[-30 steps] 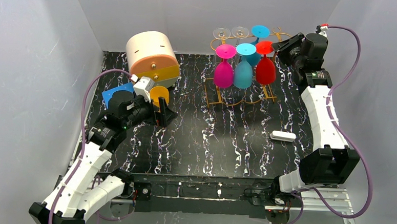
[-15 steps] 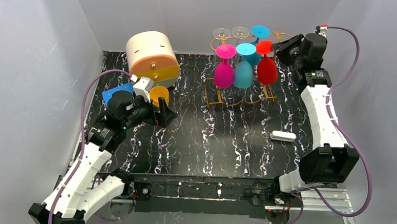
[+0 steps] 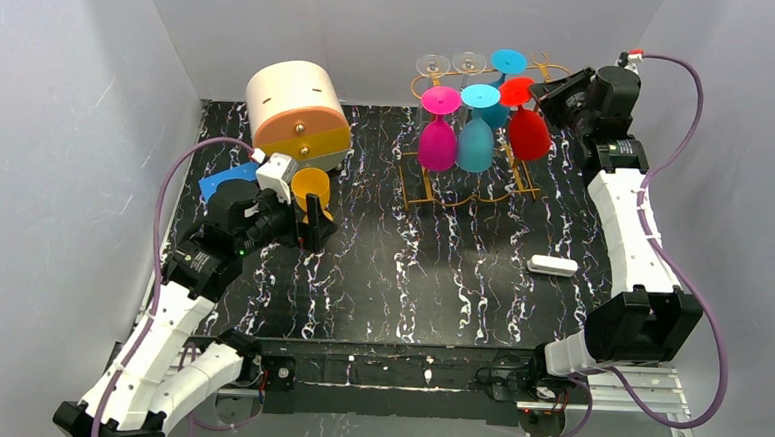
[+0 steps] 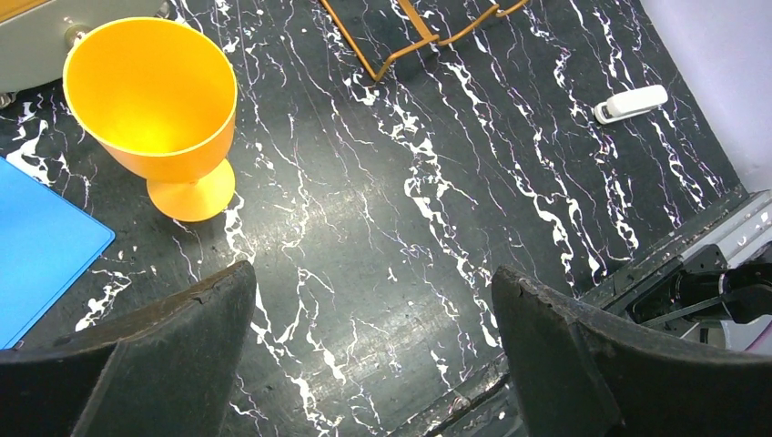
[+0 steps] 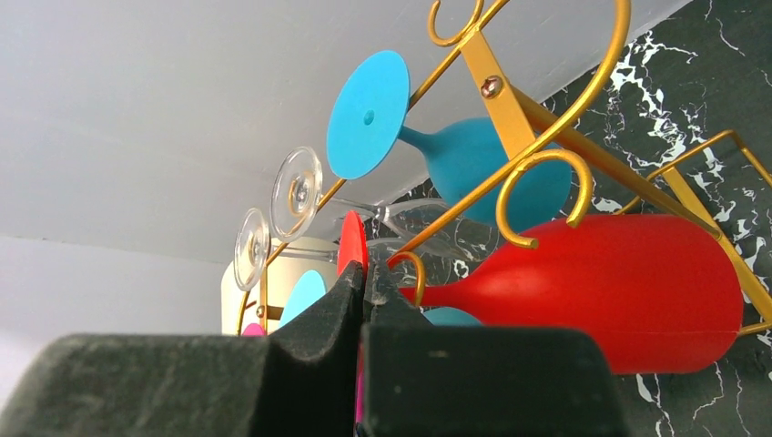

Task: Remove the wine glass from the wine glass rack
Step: Pick up the wine glass from the wine rack.

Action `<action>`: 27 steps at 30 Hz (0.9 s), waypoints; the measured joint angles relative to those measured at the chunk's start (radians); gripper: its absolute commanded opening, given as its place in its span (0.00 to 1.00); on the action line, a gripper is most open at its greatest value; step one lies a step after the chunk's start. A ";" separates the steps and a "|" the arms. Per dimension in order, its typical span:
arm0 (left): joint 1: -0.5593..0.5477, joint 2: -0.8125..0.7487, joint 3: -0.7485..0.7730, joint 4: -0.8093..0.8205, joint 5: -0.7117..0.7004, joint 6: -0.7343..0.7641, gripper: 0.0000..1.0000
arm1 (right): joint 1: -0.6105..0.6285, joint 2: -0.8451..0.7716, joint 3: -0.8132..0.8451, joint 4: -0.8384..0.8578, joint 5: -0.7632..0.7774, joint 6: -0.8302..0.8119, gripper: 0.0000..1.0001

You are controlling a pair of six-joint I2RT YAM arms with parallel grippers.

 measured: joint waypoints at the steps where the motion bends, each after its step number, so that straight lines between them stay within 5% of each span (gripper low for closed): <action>1: 0.000 0.000 0.000 -0.001 -0.001 0.000 0.98 | 0.000 0.000 0.000 0.000 0.000 0.003 0.01; 27: 0.000 -0.003 0.019 0.000 -0.010 -0.002 0.98 | -0.010 -0.096 -0.068 0.027 0.030 0.079 0.01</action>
